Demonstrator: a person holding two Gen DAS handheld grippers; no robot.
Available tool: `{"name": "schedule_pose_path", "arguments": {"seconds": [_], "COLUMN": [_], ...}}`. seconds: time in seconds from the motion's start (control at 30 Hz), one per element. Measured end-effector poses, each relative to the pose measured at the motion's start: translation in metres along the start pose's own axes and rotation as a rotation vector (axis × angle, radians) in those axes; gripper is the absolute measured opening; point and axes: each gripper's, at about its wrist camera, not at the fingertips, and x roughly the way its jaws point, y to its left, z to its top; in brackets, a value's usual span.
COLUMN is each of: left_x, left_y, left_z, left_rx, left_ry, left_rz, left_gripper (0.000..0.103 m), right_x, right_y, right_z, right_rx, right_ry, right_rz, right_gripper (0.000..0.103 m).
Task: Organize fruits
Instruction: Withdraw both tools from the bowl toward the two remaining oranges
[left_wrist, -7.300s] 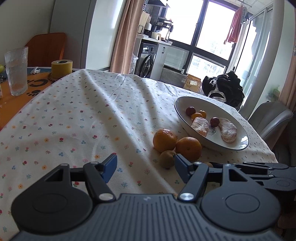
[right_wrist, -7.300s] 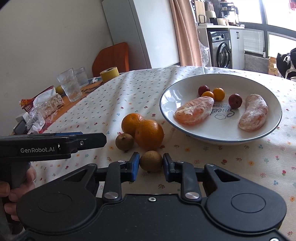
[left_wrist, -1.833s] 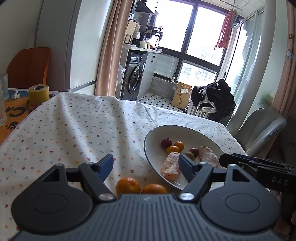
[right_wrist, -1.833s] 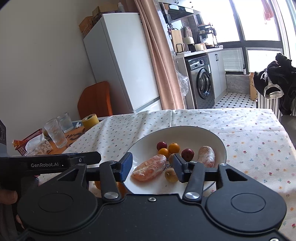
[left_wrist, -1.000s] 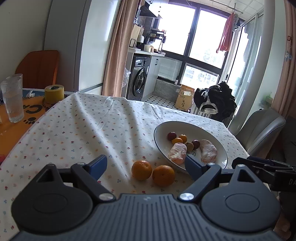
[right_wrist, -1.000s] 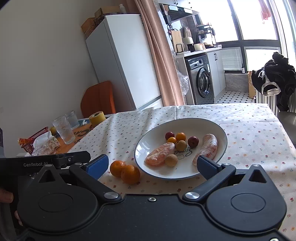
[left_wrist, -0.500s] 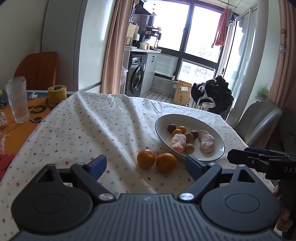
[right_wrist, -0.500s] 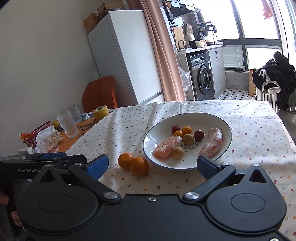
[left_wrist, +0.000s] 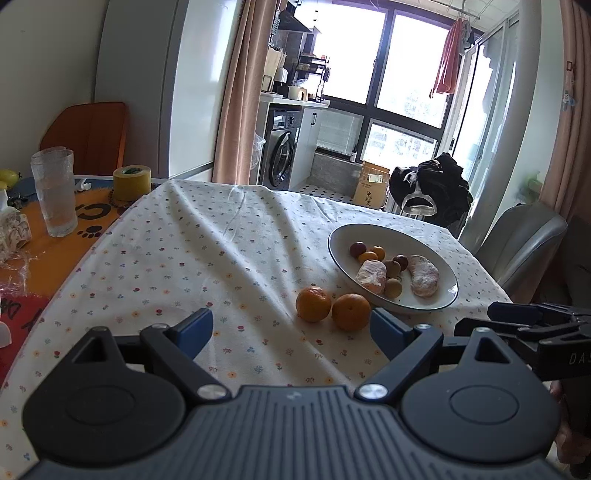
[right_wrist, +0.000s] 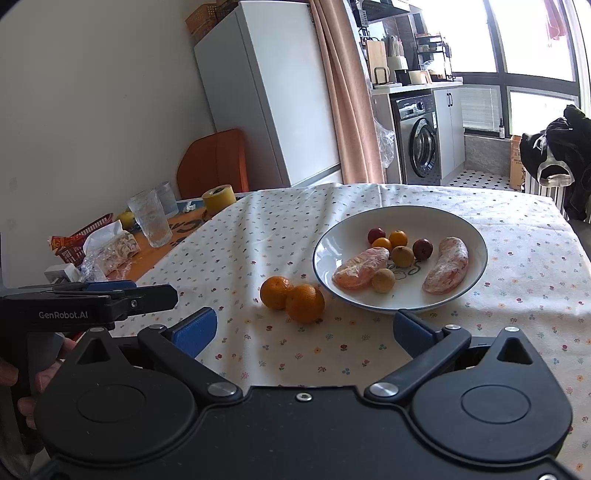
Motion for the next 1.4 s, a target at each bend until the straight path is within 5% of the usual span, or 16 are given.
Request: {"name": "schedule_pose_path", "arguments": {"seconds": [0.73, 1.4], "left_x": [0.018, 0.048], "left_y": [0.023, 0.023], "left_z": [-0.017, -0.013], "left_rx": [-0.045, -0.07], "left_ry": [0.01, 0.014], "left_rz": [-0.001, -0.012], "left_gripper": [0.09, 0.077], "right_x": [0.04, 0.086], "right_y": [0.02, 0.01], "right_z": [-0.021, -0.011], "right_rx": [-0.056, 0.025], "right_ry": [0.039, 0.062], "right_rz": [-0.016, -0.021], "right_gripper": [0.103, 0.072]}}
